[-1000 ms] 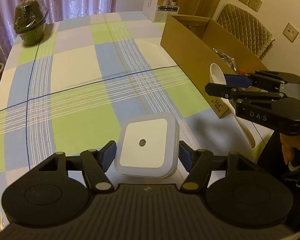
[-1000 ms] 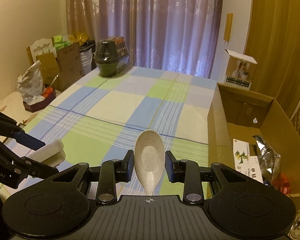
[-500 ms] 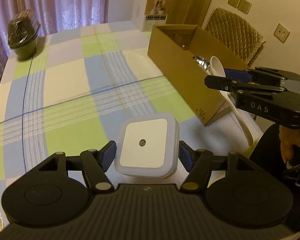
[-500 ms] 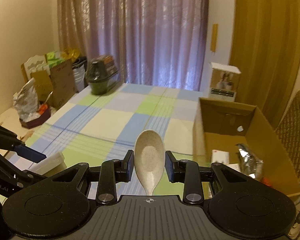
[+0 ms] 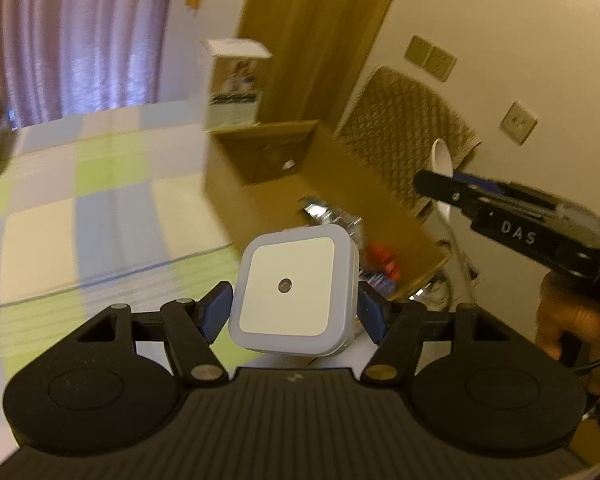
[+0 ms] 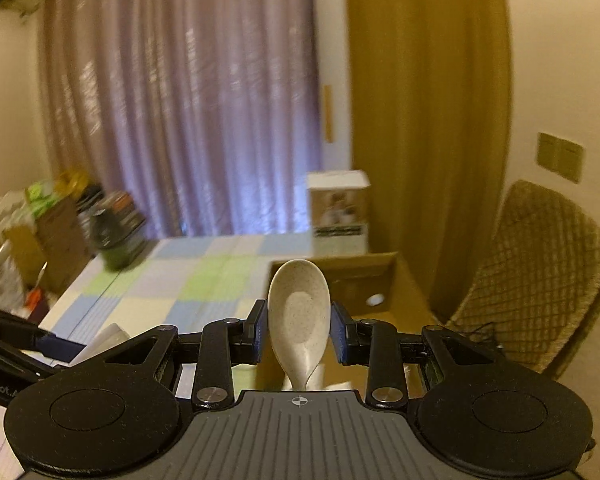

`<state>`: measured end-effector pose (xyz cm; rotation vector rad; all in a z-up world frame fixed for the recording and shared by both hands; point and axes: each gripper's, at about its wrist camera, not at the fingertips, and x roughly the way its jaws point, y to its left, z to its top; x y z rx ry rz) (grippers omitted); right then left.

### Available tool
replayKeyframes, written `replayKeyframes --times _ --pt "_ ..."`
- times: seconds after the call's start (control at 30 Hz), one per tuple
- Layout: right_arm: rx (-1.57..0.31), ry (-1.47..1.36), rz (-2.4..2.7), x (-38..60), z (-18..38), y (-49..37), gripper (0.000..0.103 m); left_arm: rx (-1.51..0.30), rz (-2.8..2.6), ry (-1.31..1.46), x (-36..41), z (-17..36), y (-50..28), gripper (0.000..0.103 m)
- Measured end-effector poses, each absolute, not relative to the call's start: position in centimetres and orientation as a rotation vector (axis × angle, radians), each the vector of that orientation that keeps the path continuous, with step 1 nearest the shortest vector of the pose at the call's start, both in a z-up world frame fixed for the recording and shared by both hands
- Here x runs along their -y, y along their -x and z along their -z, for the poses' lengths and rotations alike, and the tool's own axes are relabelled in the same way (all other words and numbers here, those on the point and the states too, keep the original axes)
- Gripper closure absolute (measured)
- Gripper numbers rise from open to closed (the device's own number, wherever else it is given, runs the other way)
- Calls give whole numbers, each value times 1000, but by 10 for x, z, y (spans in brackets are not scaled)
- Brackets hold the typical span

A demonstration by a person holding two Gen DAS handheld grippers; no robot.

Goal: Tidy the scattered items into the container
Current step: 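Lower the plug and spoon into the cardboard box and open both tools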

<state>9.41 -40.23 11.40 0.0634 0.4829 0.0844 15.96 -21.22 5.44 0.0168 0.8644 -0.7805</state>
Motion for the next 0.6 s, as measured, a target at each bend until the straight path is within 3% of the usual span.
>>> replayKeyframes --times 0.5,0.53,0.57,0.6 --pt "-532 -158 -30 476 -97 -146 68 -905 869 -9 322 -26 -199 39" --pt "-534 -157 -30 477 -95 -149 68 -904 869 -10 325 -23 -200 36" --pt "-536 -157 -31 478 -93 -150 68 -894 867 -22 327 -22 -201 20" --pt "-539 -160 -31 479 -91 -152 68 -869 858 -53 328 -22 -199 13"
